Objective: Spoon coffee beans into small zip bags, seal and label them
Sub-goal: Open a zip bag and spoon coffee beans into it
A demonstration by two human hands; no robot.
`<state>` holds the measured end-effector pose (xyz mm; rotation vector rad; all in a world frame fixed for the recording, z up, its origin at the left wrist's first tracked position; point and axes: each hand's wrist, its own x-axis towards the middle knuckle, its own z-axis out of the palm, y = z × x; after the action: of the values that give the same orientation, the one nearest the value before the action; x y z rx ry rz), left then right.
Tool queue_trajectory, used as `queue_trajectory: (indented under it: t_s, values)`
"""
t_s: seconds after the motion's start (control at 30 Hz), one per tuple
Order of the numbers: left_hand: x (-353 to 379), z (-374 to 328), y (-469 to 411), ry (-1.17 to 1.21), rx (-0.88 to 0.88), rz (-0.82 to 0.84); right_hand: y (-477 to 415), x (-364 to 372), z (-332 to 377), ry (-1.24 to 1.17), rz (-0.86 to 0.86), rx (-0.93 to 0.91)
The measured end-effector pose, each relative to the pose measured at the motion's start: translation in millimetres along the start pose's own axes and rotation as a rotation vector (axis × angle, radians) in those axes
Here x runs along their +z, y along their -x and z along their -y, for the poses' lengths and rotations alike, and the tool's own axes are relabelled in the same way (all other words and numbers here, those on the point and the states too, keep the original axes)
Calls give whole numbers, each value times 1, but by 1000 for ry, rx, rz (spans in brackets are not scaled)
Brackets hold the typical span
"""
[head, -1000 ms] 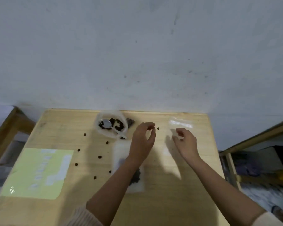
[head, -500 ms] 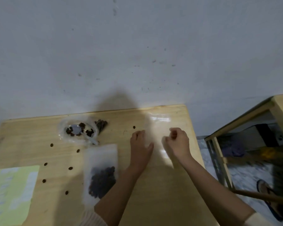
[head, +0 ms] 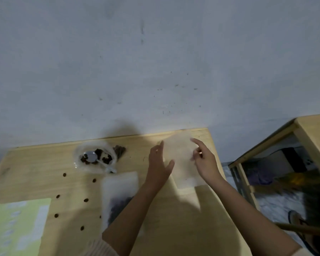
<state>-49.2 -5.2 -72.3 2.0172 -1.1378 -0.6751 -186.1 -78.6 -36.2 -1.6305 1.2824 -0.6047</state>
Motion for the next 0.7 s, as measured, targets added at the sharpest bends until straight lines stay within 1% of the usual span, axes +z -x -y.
queue_trajectory:
  t_s: [0.1,0.17,0.2,0.27,0.33,0.4,0.5,0.6,0.7]
  values:
    - [-47,-14,-9,20,131,-97,2,1,28,6,51,-56]
    - [-83,-22,-12,59,187,-131,7,8,52,3,101,-112]
    - [-102,-24,-12,96,180,-117,10,14,64,15,131,-149]
    - [-140,-23,-8,163,142,-32,16,32,87,48,190,-214]
    - [-176,-15,-2,159,125,25,21,54,105,79,230,-252]
    - [-210,-2,5,157,88,40,27,79,121,123,253,-293]
    - [-254,22,18,190,38,-15,37,119,141,172,244,-363]
    - [-289,48,33,204,9,-110,48,154,158,221,166,-466]
    - [-314,67,48,251,11,-161,61,185,178,150,83,-520]
